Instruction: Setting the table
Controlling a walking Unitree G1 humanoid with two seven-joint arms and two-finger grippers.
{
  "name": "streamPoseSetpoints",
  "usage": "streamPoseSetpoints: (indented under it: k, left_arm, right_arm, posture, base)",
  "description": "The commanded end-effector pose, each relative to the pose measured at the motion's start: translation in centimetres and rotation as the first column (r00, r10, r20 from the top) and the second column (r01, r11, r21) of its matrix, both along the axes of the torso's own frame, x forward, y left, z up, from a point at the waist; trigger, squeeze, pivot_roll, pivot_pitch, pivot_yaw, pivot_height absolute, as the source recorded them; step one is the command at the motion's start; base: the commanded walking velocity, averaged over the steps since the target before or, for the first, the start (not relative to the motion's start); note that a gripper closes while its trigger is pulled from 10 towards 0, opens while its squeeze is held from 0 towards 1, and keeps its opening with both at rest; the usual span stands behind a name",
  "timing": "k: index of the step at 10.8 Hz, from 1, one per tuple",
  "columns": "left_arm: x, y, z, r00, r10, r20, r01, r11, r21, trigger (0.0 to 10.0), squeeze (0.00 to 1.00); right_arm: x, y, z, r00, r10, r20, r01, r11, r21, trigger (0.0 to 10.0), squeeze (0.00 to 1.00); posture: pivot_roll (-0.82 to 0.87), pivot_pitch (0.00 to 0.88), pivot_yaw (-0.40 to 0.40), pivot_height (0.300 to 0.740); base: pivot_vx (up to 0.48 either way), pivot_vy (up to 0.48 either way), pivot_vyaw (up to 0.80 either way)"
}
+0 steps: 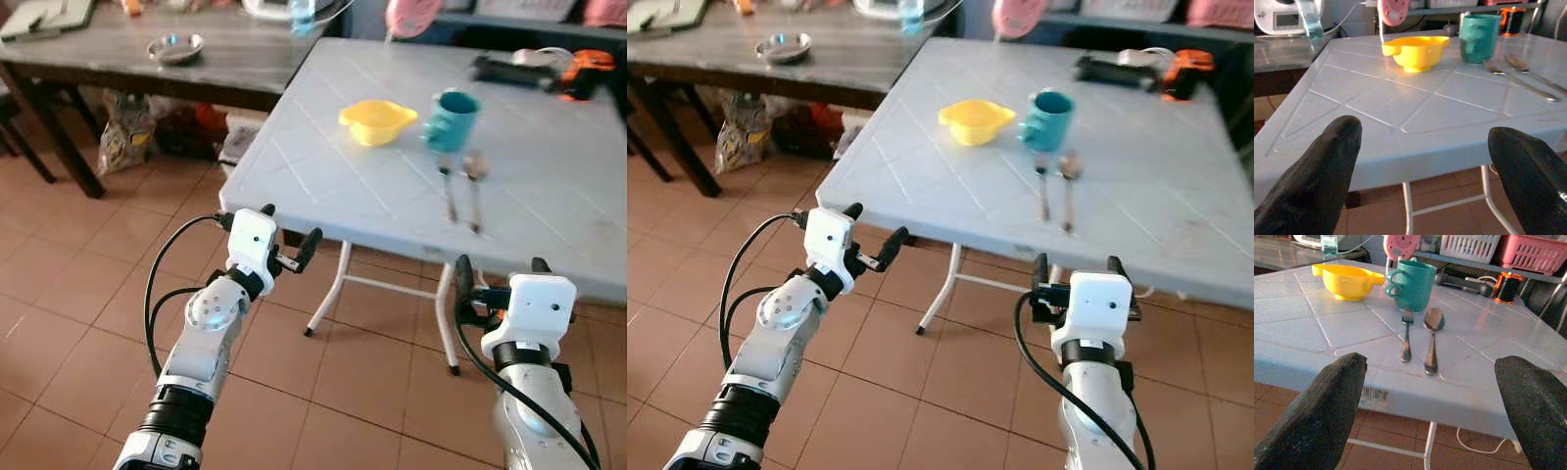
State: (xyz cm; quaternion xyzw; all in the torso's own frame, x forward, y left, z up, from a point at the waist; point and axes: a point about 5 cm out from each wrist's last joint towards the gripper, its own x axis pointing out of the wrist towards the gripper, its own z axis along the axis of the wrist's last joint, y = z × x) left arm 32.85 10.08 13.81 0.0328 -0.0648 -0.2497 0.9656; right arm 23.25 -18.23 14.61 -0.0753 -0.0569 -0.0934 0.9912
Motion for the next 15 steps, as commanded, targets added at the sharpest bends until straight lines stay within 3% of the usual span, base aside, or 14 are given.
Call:
streamPoseSetpoints:
  k: [1, 7, 13, 15]
  left_arm:
    - [0.03, -0.1, 0.13, 1.0, -0.013, 0.006, 0.013, 1.0, -0.001, 10.0, 0.0]
    - [-0.06, -0.35, -0.01, 1.0, -0.027, 0.001, 0.027, 1.0, 0.003, 10.0, 0.0]
    - [0.54, -0.17, -0.28, 0.999, 0.02, -0.033, -0.02, 1.0, 0.014, 10.0, 0.0]
    - [0.53, -0.33, -0.28, 0.999, 0.015, -0.04, -0.015, 1.0, 0.006, 10.0, 0.0]
  right_arm:
    - [-0.11, -0.05, 0.21, 1.0, -0.001, 0.008, 0.001, 1.0, -0.006, 10.0, 0.0]
    - [-0.15, -0.06, 0.1, 1.0, -0.005, 0.006, 0.005, 1.0, -0.011, 10.0, 0.0]
    - [-0.05, 0.01, 0.04, 1.0, 0.0, 0.005, 0.0, 1.0, -0.008, 10.0, 0.0]
    - [-0.16, 0.0, -0.01, 1.0, -0.003, 0.005, 0.003, 1.0, -0.001, 10.0, 0.0]
  posture:
    - [-0.07, 0.115, 0.044, 0.74]
    - [-0.07, 0.114, 0.046, 0.74]
    - [-0.06, 0.107, 0.047, 0.74]
    - [-0.06, 0.111, 0.049, 0.74]
  base:
    - [0.39, 0.0, 0.0]
    - [0.387, 0.0, 0.0]
    - [0.0, 0.0, 0.0]
    - [0.0, 0.0, -0.59]
